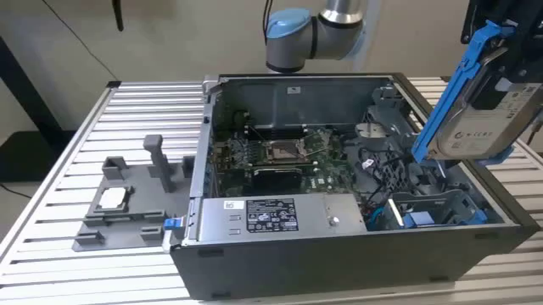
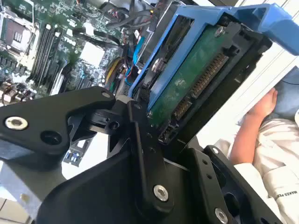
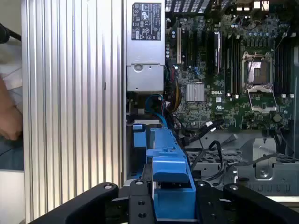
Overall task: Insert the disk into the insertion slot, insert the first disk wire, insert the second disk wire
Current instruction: 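Insert the disk into the insertion slot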
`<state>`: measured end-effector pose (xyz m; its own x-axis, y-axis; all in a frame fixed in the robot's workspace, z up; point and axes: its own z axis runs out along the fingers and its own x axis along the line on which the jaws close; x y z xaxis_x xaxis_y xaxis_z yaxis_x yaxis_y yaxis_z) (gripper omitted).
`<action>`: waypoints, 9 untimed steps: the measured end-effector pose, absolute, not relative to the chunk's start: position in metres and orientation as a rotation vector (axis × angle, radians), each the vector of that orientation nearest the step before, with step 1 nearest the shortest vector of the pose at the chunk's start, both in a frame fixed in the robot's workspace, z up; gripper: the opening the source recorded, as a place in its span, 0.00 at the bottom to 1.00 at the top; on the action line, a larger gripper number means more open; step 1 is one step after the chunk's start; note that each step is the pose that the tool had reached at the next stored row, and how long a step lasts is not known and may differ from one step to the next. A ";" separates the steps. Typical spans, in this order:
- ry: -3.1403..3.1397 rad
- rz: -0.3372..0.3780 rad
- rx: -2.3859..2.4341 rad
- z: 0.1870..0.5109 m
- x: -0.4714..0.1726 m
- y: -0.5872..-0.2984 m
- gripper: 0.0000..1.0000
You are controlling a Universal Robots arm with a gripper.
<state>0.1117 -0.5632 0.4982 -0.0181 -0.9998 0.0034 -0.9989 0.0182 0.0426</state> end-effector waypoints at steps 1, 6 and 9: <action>-2.218 -0.044 2.178 0.498 0.112 -0.563 0.33; -2.218 -0.044 2.178 0.498 0.112 -0.563 0.33; -2.218 -0.044 2.178 0.498 0.112 -0.563 0.33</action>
